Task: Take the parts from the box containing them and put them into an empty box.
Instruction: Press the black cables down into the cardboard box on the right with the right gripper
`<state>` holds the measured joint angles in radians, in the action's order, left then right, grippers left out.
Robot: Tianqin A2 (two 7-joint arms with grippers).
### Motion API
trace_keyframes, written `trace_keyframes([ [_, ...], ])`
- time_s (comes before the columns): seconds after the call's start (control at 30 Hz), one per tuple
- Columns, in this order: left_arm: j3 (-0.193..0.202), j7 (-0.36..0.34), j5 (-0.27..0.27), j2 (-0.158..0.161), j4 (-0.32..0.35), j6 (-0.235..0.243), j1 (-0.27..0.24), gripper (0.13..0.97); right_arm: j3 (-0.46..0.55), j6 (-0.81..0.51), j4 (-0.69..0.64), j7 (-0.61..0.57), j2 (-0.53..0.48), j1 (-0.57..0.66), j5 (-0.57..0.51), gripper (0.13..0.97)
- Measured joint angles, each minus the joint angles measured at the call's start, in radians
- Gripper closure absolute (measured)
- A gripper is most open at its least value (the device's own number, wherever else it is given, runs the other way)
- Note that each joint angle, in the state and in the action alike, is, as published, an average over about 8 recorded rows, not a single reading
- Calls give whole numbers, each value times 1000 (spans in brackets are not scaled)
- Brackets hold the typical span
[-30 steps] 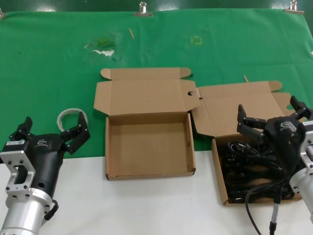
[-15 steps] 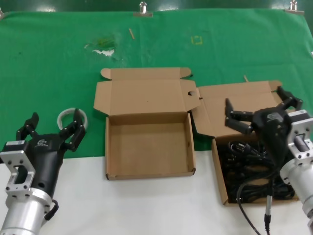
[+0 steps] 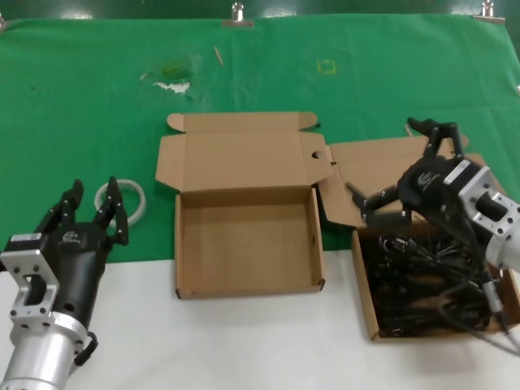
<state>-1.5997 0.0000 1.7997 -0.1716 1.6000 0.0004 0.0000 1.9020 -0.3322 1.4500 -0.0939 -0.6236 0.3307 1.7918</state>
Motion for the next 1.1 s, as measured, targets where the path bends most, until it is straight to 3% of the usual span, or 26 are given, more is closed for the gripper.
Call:
trace_keyframes([
  [0.13,0,0,0,0,0,0,0,735,90,-158,-36,-26,-93,115,-21,129],
  [0.37,0,0,0,1,0,0,0,838,362,-450,-91,-68,-252,374,1,129],
  [0.57,0,0,0,1,0,0,0,903,532,-704,-176,-130,-290,547,-12,129],
  [0.8,0,0,0,2,0,0,0,922,548,-917,-355,-173,-215,641,-158,129],
  [1.1,0,0,0,2,0,0,0,941,518,-986,-628,-240,-80,745,-307,129],
])
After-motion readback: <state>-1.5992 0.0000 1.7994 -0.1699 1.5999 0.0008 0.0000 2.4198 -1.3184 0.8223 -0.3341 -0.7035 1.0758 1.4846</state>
